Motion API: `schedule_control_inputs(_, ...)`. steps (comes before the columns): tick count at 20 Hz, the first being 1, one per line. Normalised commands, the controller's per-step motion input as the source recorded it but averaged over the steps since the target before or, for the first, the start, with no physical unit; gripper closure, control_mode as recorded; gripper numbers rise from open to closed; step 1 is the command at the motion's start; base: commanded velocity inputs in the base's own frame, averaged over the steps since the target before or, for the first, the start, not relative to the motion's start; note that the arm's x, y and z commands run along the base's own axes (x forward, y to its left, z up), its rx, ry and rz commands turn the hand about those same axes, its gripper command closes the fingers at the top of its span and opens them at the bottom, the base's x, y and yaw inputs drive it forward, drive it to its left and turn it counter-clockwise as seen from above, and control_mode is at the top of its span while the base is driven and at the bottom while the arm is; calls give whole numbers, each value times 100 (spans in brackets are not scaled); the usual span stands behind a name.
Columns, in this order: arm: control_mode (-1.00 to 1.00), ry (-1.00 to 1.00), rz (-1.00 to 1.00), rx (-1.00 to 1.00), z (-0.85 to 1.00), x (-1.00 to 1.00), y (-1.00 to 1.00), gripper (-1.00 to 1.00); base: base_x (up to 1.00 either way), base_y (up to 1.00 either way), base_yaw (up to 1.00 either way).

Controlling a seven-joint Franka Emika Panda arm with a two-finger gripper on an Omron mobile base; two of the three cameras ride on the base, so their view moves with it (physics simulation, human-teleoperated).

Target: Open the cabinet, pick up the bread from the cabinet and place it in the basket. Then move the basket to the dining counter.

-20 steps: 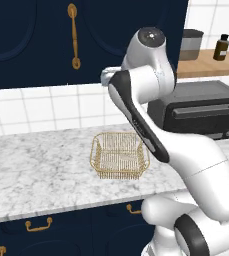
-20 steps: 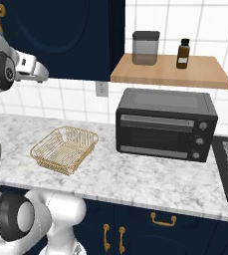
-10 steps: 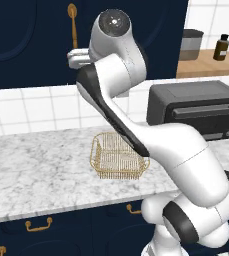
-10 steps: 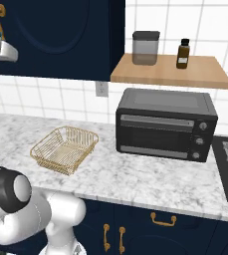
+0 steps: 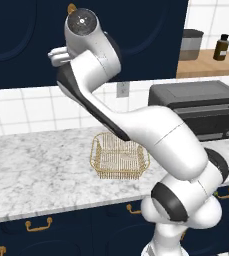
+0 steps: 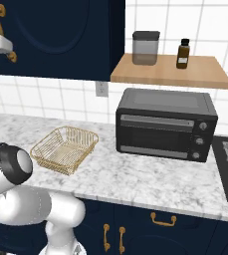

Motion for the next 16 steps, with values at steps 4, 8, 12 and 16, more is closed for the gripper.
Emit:
schedule_control_inputs(4, -100, -1, 0, -13, 0, 49, 33, -100, 0, 0, 0)
schedule_control_inputs(8, -100, -7, 0, -12, 2, 40, 10, -100, 0, 0, 0)
schedule_control_inputs(12, -100, -18, 0, -1, 3, 36, 0, -100, 0, 0, 0)
schedule_control_inputs(16, -100, -15, 0, 0, 0, 51, 0, -100, 0, 0, 0)
